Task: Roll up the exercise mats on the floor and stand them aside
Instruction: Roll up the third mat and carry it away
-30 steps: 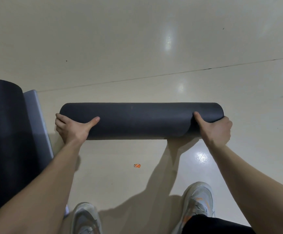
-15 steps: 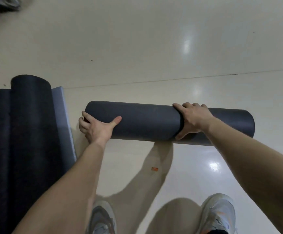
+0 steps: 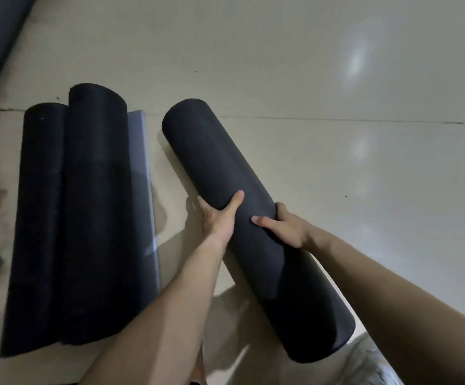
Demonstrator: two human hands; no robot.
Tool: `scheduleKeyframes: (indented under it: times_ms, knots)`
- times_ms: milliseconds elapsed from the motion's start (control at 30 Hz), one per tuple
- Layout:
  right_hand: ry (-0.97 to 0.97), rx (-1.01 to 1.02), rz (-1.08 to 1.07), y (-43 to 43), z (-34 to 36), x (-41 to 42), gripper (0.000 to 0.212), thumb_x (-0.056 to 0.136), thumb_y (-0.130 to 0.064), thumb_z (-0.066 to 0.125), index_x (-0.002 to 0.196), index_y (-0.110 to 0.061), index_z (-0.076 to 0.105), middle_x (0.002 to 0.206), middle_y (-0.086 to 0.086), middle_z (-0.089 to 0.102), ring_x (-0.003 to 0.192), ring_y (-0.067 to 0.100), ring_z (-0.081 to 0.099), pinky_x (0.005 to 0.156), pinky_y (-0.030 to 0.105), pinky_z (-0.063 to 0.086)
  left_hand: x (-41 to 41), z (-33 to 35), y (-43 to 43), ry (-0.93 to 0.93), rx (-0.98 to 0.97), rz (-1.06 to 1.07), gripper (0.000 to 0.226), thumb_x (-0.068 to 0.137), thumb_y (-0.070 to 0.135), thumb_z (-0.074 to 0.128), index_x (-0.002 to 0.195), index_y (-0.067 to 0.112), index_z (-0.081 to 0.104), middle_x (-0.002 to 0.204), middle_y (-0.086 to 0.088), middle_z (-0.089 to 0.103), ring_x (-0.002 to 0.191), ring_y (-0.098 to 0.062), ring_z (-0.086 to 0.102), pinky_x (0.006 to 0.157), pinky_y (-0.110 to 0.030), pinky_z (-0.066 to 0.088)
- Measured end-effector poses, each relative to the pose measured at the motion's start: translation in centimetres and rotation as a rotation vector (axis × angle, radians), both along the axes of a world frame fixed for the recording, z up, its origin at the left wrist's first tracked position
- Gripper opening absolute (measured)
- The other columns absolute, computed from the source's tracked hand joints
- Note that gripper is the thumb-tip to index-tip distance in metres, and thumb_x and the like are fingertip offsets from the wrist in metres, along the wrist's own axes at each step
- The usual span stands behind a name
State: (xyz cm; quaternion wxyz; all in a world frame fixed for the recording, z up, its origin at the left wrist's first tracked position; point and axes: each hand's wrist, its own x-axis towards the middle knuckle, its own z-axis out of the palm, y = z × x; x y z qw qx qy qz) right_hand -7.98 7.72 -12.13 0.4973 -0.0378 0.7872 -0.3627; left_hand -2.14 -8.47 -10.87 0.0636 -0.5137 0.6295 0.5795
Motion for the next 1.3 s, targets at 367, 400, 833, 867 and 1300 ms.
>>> scheduleKeyframes:
  times_ms: [367, 400, 833, 867, 1300]
  knots:
    - [-0.402, -0.258, -0.197, -1.1, -0.4, -0.3, 0.081, 0.069, -0.065, 0.08, 0.13, -0.012, 0.067, 0.118, 0.007, 0.077, 0.109, 0.026, 0.074, 0.103, 0.041, 0.054, 2.1, -1.2, -3.5, -0.022, 0.36, -0.018, 0.108, 0.053, 0.067, 0.088, 0.143, 0.042, 0.033, 0.134, 0.01, 0.063, 0.114, -0.027, 0.066, 0.099, -0.06, 0.051]
    - [-0.427, -0.229, -0.206, -1.1, -0.3, -0.5, 0.077, 0.072, -0.064, 0.075, 0.128, -0.012, 0.069, 0.117, 0.007, 0.078, 0.108, 0.026, 0.075, 0.1, 0.039, 0.055, 2.1, -1.2, -3.4, -0.019, 0.368, -0.005, 0.106, 0.052, 0.066, 0.087, 0.141, 0.04, 0.036, 0.131, 0.009, 0.064, 0.113, -0.025, 0.067, 0.099, -0.057, 0.053]
    - [-0.41, -0.319, -0.376, -3.3, 0.9, -0.9, 0.075, 0.067, -0.059, 0.078, 0.126, -0.013, 0.07, 0.111, 0.006, 0.079, 0.101, 0.022, 0.077, 0.087, 0.034, 0.057, -0.5, 0.1, -4.5, 0.212, 0.302, 0.045, 0.102, 0.054, 0.058, 0.089, 0.142, 0.028, 0.047, 0.129, 0.002, 0.069, 0.107, -0.018, 0.072, 0.091, -0.041, 0.06]
    - [-0.376, -0.346, -0.41, -3.7, 0.9, -2.0, 0.075, 0.067, -0.059, 0.078, 0.126, -0.013, 0.07, 0.11, 0.005, 0.079, 0.1, 0.022, 0.077, 0.087, 0.034, 0.057, -2.2, 0.1, -4.9, 0.243, 0.284, 0.038, 0.103, 0.053, 0.057, 0.09, 0.142, 0.028, 0.048, 0.127, 0.001, 0.07, 0.104, -0.018, 0.074, 0.088, -0.039, 0.061]
    - [-0.207, -0.431, -0.872, 9.4, 17.4, -8.7, 0.051, 0.084, -0.046, 0.079, 0.121, -0.011, 0.072, 0.107, 0.004, 0.08, 0.098, 0.022, 0.077, 0.09, 0.037, 0.059, -16.0, 16.6, 7.5, 0.241, 0.297, -0.356, 0.075, 0.072, 0.047, 0.088, 0.135, 0.024, 0.055, 0.124, 0.003, 0.072, 0.107, -0.016, 0.073, 0.092, -0.037, 0.06]
